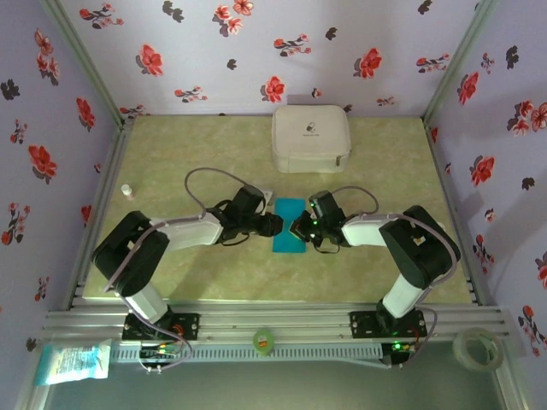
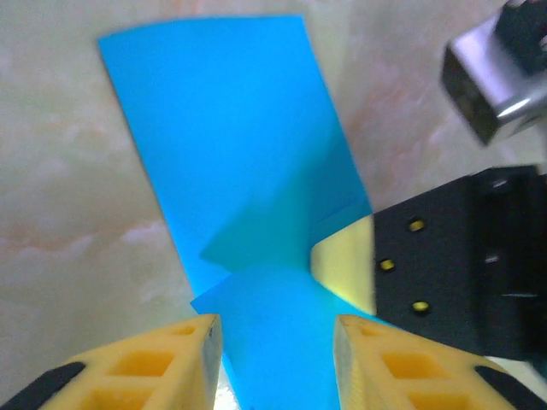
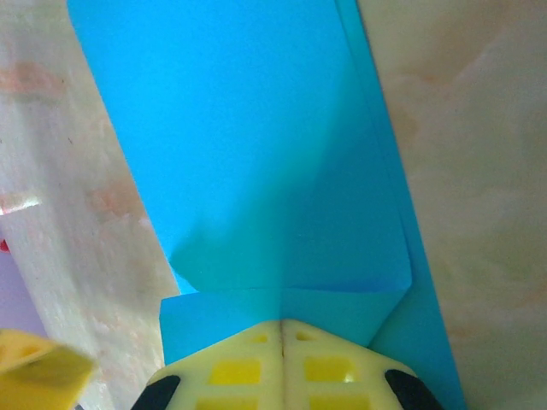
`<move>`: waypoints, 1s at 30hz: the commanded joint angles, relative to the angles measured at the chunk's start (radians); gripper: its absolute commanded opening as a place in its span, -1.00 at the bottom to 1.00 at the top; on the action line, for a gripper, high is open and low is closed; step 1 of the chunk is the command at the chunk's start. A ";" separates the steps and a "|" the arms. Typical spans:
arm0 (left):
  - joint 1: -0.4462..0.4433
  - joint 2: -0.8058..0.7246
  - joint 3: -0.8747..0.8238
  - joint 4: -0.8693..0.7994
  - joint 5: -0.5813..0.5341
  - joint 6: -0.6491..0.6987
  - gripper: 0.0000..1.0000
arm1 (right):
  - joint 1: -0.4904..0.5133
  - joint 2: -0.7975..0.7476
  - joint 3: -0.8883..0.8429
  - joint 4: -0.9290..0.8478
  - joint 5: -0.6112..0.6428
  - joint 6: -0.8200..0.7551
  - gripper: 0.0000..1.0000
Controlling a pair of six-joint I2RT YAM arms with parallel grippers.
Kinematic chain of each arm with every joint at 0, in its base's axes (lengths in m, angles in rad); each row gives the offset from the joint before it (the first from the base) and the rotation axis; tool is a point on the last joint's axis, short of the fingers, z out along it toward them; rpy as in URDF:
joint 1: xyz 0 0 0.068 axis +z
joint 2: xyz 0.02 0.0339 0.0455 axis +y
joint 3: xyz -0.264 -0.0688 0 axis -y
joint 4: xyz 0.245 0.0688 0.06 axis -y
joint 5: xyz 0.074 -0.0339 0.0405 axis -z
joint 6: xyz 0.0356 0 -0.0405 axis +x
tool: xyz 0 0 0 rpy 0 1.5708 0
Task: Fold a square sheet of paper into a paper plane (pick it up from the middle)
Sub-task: Fold the triangle a second time at the center of the table.
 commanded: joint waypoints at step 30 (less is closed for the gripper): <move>-0.004 0.129 0.065 -0.066 0.390 -0.120 -0.73 | -0.005 0.009 -0.021 -0.091 0.061 0.012 -1.00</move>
